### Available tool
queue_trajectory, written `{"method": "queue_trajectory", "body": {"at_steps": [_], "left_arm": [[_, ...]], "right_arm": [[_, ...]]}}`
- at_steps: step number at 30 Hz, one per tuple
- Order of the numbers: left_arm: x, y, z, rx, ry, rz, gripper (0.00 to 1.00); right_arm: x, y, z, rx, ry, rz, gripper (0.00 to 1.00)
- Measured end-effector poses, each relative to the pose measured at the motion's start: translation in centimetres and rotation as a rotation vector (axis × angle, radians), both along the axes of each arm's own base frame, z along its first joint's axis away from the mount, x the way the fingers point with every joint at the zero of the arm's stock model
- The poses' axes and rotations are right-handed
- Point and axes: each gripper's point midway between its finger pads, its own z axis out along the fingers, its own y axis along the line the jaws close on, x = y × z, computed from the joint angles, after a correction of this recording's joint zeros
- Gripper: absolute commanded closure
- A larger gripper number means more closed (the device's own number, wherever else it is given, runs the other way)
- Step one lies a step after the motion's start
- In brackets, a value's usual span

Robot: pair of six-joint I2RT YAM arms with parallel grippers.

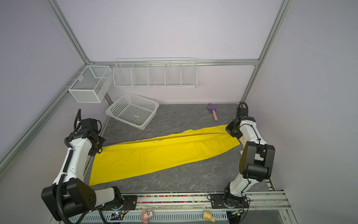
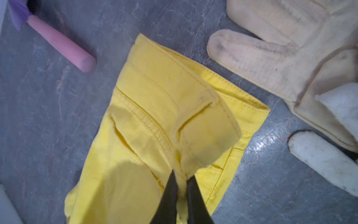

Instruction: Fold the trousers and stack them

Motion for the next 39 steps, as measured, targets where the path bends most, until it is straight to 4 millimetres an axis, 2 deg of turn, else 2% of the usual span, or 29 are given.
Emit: {"method": "queue_trajectory", "body": {"at_steps": [3, 5, 8, 13, 16, 22, 24, 27, 30, 34, 36, 37, 39], "left_arm": [[-1.3, -0.2, 0.9, 0.018, -0.021, -0.009, 1.00], [-2.6, -0.4, 0.3, 0.025, -0.015, -0.006, 1.00], [-4.8, -1.0, -2.4, 0.006, 0.043, -0.006, 1.00], [-7.4, -2.2, -7.1, -0.054, 0.134, -0.007, 1.00], [-8.4, -2.5, -8.6, -0.071, 0.166, 0.019, 1.00], [-8.4, -2.7, -9.1, -0.100, 0.157, 0.062, 1.00], [-8.7, -2.8, -9.4, -0.108, 0.165, 0.079, 1.00], [-8.9, -2.8, -9.6, -0.110, 0.166, 0.106, 0.99], [-8.9, -2.7, -9.6, -0.108, 0.161, 0.117, 0.87], [-9.2, -2.7, -9.6, -0.108, 0.167, 0.131, 0.84], [-9.5, -2.7, -9.5, -0.106, 0.177, 0.142, 0.78], [-9.6, -2.7, -9.3, -0.107, 0.179, 0.146, 0.72], [-9.7, -2.7, -8.8, -0.106, 0.167, 0.162, 0.68]], "right_arm": [[-0.1, 0.0, 0.8, 0.007, -0.014, 0.011, 0.88], [-0.6, -0.1, 0.7, 0.005, -0.007, 0.014, 0.88], [-2.1, -0.5, -0.6, 0.006, 0.025, 0.010, 0.87], [-5.4, -1.0, -4.3, 0.017, 0.129, -0.009, 0.82], [-6.6, -1.1, -5.8, 0.012, 0.163, -0.009, 0.81], [-8.1, -1.5, -7.6, -0.003, 0.203, -0.025, 0.79], [-8.7, -1.7, -8.0, -0.013, 0.223, -0.032, 0.73], [-9.1, -2.1, -8.2, -0.035, 0.238, -0.043, 0.58], [-9.3, -2.5, -8.2, -0.051, 0.247, -0.050, 0.50], [-9.7, -2.7, -7.9, -0.061, 0.260, -0.056, 0.44], [-9.8, -3.0, -7.4, -0.075, 0.264, -0.064, 0.40], [-9.9, -3.1, -6.9, -0.083, 0.260, -0.070, 0.39], [-10.0, -3.4, -5.7, -0.103, 0.241, -0.083, 0.38]]}}
